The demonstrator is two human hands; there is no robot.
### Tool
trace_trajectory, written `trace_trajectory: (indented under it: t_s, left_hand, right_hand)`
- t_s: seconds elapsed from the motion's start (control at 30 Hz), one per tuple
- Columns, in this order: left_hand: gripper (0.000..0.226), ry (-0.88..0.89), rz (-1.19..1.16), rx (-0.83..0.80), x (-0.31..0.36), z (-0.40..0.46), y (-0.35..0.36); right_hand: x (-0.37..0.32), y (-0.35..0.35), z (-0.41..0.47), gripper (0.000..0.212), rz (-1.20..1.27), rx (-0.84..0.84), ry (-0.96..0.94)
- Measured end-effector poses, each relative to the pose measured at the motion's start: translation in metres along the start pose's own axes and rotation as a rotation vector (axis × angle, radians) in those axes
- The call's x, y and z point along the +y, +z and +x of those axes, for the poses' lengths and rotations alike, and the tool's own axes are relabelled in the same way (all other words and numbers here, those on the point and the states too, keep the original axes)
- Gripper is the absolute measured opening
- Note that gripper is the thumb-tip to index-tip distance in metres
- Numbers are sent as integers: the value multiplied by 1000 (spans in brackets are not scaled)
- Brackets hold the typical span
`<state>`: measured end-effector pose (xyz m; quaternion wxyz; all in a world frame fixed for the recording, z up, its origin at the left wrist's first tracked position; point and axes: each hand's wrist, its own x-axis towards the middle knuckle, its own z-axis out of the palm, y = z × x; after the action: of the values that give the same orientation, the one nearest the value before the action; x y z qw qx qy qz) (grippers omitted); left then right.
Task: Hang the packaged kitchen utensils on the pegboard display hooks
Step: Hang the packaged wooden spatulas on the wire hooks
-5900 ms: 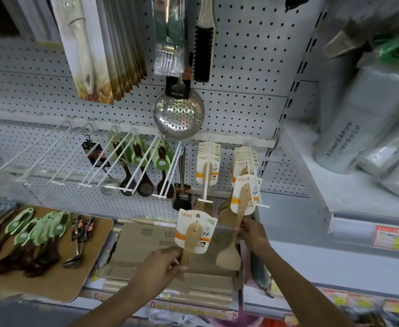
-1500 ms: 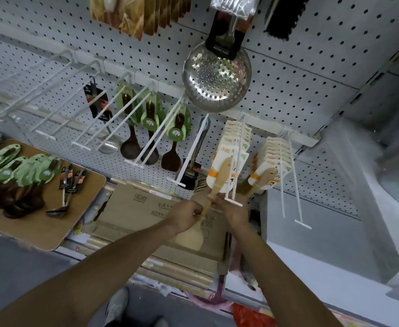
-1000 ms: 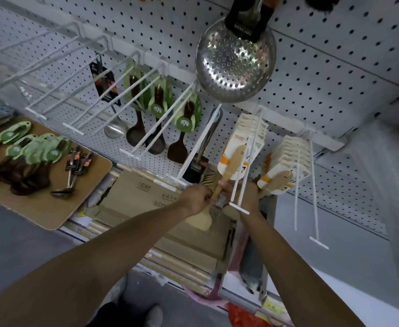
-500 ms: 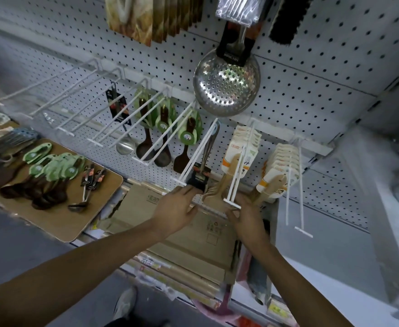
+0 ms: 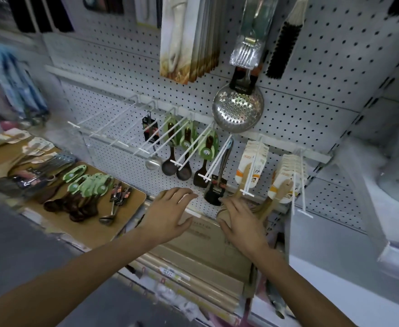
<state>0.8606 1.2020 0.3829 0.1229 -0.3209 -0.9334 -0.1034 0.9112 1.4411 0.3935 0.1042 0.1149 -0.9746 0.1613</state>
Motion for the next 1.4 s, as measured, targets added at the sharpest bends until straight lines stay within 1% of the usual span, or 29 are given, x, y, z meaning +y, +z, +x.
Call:
trace_trajectory:
  t_s: [0.27,0.43,0.63,0.8,1.0,1.2,1.3,1.4]
  left_hand:
    - [50,-87,13,72,-37,-62,-50]
    - [51,-156,24,33,-86,-114,-77]
    - [56,-261,67,24,-164,-198,-122]
    - [62,-355,103,9,-244,-273,-161]
    - [58,-454,123,35,-323,-350,-198]
    - [53,-568,105,48,-389,-396,-208]
    - [53,-613,89,41,-426,-406,-207]
    - [53,-640,102,26,-468,-409,-205]
  right_hand:
    - [-81,5,4,53,-41,-26,-122]
    - [-146,28,21,51,-21,-30,-184]
    - [-264,61,49,52,-10,-34,-220]
    - [-363,101,78,56,18,-63,-305]
    - [-469,134,111,53,45,-86,-384]
    - [-544,172,159,53,71,-118,-460]
    - [-571,193,187,50,47,-131,-508]
    - [-595,219,222,54,41,-161,-526]
